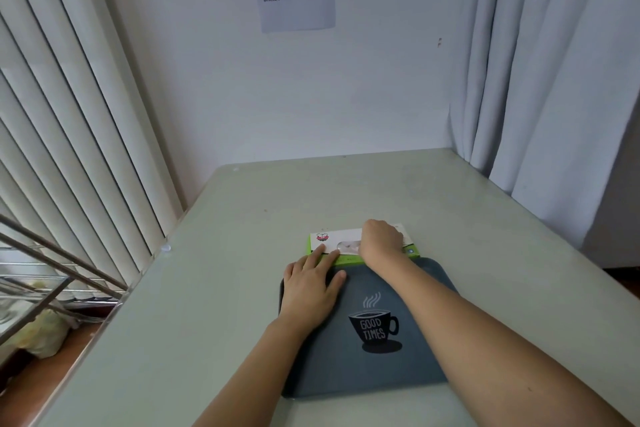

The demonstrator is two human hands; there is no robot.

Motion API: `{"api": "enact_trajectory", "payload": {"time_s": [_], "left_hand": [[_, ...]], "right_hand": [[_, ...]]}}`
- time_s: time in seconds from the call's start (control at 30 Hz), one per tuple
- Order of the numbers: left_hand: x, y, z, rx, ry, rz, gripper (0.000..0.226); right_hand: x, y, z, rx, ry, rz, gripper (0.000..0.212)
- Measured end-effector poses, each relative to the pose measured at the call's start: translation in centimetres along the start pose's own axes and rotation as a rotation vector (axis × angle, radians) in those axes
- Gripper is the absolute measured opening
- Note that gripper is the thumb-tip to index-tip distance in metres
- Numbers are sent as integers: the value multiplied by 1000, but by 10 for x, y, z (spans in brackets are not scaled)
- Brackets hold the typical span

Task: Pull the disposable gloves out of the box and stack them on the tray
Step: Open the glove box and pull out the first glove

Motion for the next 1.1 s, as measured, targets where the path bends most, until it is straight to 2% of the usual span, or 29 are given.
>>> {"api": "enact_trajectory", "payload": {"time_s": [0.07,0.13,0.33,0.47,0.57,0.67,0.83,0.87,0.93,1.03,1.1], "left_hand": [[0,0,1,-5,-4,-1,50],[1,0,1,-8,-10,1,50],[2,1,2,-46,-12,14,48],[3,2,2,-56,-9,20,48],[2,2,2,-58,-10,24,48],[2,2,2,-59,-11,22,48],[2,1,3,-57,-18,22,47],[2,1,2,-57,-17,23,47],[2,1,3,-58,-16,25,48],[2,1,3,-55,-18,21,48],[2,1,3,-56,-15,19,48]], "right_hand": [[0,-5,-4,17,-30,-8,9],[1,-11,-9,57,-50,-29,29],[6,-15,-15,200,-30,27,29],[1,-21,-7,283,-92,77,50],[-3,-26,0,409,-134,87,55],[2,-31,-1,525,-147,22,50],[6,-41,3,652,-268,-20,20],[7,-43,4,693,-273,15,15],[6,-37,6,690,-173,198,9],[3,-25,0,471,-23,438,36],[0,-22,2,429,-54,477,32]]}}
Point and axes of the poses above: each hand's wrist, its own x-axis towards the middle knuckle, its own z-axis out of the back of the hand, y = z × x, the point moved 6 cm from there along x, towards the middle knuckle, and after that the axes turned 2 degrees about -y, right-handed, at the moved point
